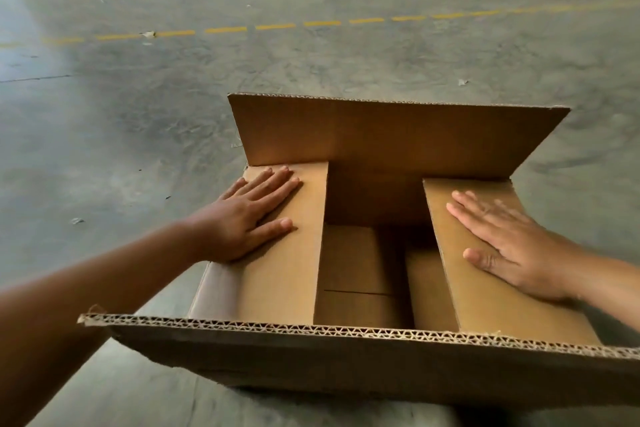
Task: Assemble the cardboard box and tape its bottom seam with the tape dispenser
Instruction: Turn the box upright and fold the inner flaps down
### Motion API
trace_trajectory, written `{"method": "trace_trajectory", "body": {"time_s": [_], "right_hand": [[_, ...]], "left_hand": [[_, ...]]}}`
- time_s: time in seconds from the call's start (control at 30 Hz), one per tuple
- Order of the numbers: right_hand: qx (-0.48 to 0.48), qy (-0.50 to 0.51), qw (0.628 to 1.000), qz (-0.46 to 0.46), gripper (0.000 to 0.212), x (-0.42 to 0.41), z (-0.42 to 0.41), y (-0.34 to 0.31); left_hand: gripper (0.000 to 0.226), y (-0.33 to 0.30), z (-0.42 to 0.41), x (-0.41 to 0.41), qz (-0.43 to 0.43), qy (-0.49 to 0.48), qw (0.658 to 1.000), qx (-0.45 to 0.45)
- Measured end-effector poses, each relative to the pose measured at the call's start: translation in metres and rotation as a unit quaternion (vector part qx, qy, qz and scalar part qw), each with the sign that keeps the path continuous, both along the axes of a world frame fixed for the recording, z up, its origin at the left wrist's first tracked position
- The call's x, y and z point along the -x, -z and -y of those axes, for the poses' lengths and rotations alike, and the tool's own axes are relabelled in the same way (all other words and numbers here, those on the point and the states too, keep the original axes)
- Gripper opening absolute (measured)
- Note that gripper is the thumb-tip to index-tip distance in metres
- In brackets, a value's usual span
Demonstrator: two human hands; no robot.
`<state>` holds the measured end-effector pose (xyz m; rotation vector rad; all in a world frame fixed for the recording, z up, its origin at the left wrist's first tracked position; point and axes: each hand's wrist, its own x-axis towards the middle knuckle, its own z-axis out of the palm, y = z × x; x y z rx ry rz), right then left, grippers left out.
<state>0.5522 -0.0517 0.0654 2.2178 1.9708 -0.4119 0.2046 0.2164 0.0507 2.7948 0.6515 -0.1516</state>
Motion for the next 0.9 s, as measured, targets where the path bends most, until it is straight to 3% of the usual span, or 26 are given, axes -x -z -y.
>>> {"method": "trace_trajectory", "body": {"time_s": [0.1,0.17,0.3,0.6,0.9], "right_hand": [[-0.016,0.032,0.999,0.032,0.085,0.008,-0.004,0.013],[-0.039,0.058,0.996,0.052,0.089,0.01,-0.006,0.018],[-0.053,0.124,0.988,0.081,0.094,0.007,-0.005,0.023],[-0.049,0.131,0.985,0.106,0.094,0.001,-0.002,0.027],[-0.047,0.18,0.98,0.074,0.09,0.003,0.006,0.019]], "left_hand": [[0.068,0.007,0.004,0.001,-0.059,0.009,0.994,-0.097],[0.069,0.012,0.005,0.003,-0.061,-0.006,0.991,-0.116],[0.078,0.017,0.01,0.0,-0.048,-0.053,0.991,-0.116],[0.086,0.02,0.01,-0.005,-0.04,-0.071,0.991,-0.105],[0.091,0.029,0.0,-0.002,0.003,-0.08,0.994,-0.071]]}}
